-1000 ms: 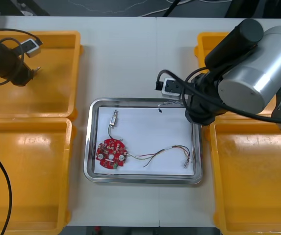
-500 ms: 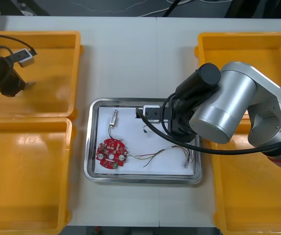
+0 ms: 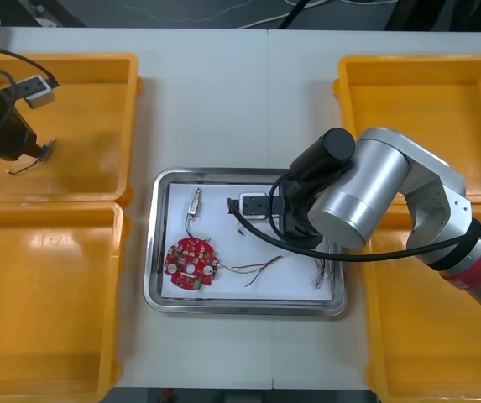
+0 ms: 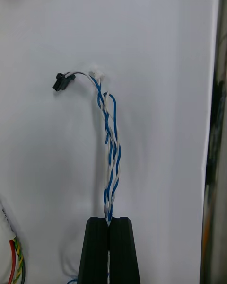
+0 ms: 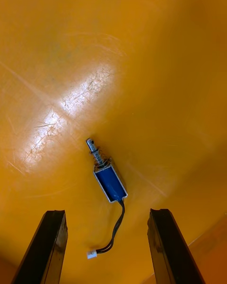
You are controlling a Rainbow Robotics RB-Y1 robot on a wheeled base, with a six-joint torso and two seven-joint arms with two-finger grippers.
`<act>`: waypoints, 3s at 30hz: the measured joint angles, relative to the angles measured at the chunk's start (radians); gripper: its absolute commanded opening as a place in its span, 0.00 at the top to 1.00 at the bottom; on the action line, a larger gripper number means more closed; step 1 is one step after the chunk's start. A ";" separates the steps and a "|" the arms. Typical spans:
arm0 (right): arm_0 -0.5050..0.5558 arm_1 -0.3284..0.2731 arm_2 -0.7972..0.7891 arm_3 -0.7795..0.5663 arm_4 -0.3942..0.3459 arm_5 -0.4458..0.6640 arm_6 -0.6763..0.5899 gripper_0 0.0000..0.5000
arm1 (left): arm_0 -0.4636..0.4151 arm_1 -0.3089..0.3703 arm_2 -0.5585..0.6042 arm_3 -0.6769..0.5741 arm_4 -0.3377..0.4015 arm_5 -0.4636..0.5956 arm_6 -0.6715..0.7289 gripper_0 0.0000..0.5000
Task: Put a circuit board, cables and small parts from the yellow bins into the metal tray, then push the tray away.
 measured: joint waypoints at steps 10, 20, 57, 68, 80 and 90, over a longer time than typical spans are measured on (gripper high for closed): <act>0.000 0.009 0.014 0.031 0.015 -0.029 0.011 0.00 | 0.001 0.000 0.000 0.000 -0.002 0.037 0.033 0.00; 0.000 0.009 -0.020 0.029 -0.012 -0.013 0.011 0.00 | 0.014 0.000 -0.004 0.000 0.045 0.051 0.541 0.00; 0.000 -0.022 -0.601 -0.189 -0.149 0.511 -0.686 0.00 | 0.034 0.000 -0.145 0.001 -0.050 -0.151 0.596 0.00; 0.008 -0.111 -0.628 -0.190 -0.072 0.513 -0.933 0.00 | 0.038 0.000 -0.145 0.023 -0.055 -0.190 0.595 0.00; 0.100 -0.167 -0.766 -0.191 -0.155 0.514 -1.017 0.00 | 0.042 -0.002 -0.160 0.023 -0.057 -0.191 0.595 0.00; 0.201 -0.190 -0.876 -0.191 -0.194 0.514 -1.017 0.00 | 0.051 -0.022 -0.160 0.024 -0.073 -0.210 0.595 0.04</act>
